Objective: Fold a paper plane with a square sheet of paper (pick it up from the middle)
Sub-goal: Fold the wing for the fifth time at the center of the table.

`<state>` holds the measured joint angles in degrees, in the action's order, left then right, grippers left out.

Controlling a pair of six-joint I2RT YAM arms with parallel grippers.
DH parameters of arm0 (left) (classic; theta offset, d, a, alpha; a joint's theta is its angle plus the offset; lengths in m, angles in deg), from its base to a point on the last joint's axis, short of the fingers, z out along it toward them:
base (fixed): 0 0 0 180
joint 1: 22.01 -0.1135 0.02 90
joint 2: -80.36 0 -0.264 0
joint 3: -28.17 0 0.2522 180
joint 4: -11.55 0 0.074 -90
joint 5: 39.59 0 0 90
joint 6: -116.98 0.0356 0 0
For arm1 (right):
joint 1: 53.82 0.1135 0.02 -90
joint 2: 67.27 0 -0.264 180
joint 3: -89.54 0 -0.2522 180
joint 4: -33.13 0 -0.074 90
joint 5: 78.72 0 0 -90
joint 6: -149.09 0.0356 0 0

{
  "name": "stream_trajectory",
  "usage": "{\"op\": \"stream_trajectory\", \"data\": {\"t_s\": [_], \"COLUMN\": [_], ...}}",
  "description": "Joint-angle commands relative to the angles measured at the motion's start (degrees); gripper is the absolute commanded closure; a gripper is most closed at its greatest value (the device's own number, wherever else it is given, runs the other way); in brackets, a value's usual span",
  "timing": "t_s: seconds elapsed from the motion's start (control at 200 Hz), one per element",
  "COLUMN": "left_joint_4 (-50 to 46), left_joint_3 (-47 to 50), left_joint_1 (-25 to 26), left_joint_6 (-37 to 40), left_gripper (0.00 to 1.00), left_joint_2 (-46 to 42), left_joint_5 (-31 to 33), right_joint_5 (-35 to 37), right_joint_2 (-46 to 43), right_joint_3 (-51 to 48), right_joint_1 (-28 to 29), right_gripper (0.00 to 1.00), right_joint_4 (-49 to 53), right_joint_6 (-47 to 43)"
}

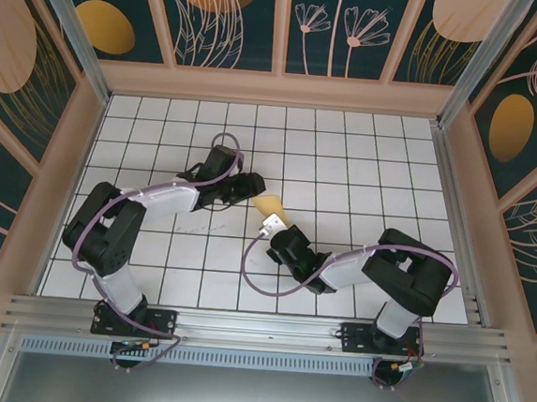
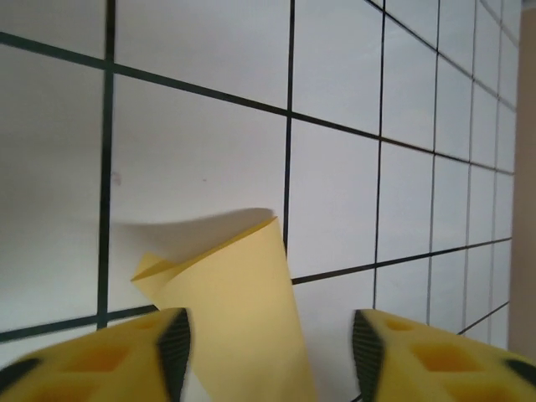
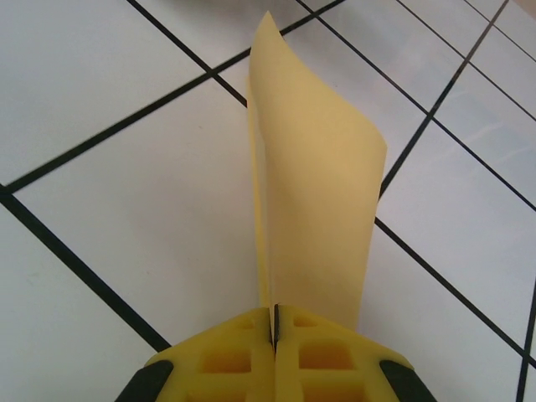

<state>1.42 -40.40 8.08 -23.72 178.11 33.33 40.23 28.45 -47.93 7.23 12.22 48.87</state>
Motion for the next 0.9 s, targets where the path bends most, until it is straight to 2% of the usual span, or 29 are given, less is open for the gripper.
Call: {"op": "stream_trajectory", "data": {"t_s": [0.0, 0.14, 0.255, 0.36, 0.62, 0.896], "left_joint_4": [0.45, 4.72, 7.91, 9.39, 10.43, 9.45], "left_joint_3": [2.49, 4.90, 5.68, 5.42, 5.15, 4.91], "left_joint_1": [-0.22, -0.27, -0.20, -0.20, -0.20, -0.20], "left_joint_6": [-2.39, -7.31, -10.39, -11.67, -12.66, -12.17], "left_gripper": [0.38, 0.31, 0.31, 0.36, 0.56, 0.66], "left_joint_2": [-1.08, -0.70, 0.11, 2.83, 4.42, 4.27], "left_joint_5": [0.38, -1.55, -3.96, -5.74, -6.88, -6.99], "right_joint_5": [-1.88, -2.22, -2.34, -2.23, -2.23, -2.29], "right_joint_2": [1.60, 2.48, 2.38, 2.45, 2.71, 3.22], "right_joint_3": [2.11, 2.43, 2.25, 2.08, 2.27, 2.68], "right_joint_1": [-0.35, -0.33, -0.32, -0.32, -0.30, -0.32], "right_gripper": [1.00, 1.00, 1.00, 1.00, 1.00, 1.00], "right_joint_4": [-3.29, -4.50, -5.16, -5.69, -5.73, -4.62], "right_joint_6": [-0.05, -0.33, -0.39, -0.35, -0.11, 0.70]}}
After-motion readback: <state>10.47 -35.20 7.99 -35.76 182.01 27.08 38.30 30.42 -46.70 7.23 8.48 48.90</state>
